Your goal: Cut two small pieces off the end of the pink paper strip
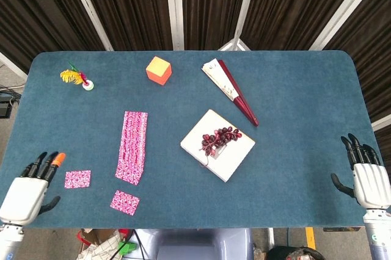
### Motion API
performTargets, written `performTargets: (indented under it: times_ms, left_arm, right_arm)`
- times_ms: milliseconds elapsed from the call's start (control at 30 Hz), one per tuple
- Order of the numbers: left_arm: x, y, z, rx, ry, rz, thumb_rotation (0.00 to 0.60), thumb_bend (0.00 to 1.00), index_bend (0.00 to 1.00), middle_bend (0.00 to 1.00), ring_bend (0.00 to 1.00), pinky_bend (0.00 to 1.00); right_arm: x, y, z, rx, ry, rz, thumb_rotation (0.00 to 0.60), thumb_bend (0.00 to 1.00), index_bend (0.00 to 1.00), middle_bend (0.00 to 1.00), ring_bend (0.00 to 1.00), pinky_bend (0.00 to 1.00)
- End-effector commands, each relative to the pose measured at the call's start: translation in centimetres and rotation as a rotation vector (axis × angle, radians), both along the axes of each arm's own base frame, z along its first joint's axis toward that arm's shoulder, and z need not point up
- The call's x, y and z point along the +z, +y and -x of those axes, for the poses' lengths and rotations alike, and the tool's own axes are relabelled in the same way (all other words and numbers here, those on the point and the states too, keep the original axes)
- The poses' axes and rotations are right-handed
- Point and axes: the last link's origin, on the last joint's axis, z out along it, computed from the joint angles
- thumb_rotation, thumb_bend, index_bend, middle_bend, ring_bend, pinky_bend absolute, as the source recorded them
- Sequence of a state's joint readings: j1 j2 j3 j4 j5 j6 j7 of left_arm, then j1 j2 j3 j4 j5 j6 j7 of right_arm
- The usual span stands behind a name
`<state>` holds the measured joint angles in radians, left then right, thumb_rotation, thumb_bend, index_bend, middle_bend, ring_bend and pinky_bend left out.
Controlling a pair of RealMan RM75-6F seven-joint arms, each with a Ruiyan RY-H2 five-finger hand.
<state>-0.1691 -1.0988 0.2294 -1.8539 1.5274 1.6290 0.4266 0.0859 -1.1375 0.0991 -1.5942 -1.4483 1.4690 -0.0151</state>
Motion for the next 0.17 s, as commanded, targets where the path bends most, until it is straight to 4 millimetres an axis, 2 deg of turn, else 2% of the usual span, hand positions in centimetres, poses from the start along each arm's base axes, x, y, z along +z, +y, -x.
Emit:
performTargets:
  times_ms: [33, 167]
  left_arm:
    - [0.57, 0.09, 0.44, -0.003, -0.01, -0.044, 0.6, 0.3, 0.08, 0.01, 0.0, 0.17]
    - [0.84, 0.0, 0.88, 0.014, -0.011, -0.028, 0.6, 0.3, 0.07, 0.01, 0.0, 0.16]
  right_arm:
    - [-0.05, 0.06, -0.1, 0.005, 0.004, -0.003, 0.6, 0.32, 0.0, 0.01, 0.17, 0.13]
    - [-0.13, 0.16, -0.35, 0.015, 0.009, -0.003, 0.6, 0.32, 0.0, 0.01, 0.17, 0.13]
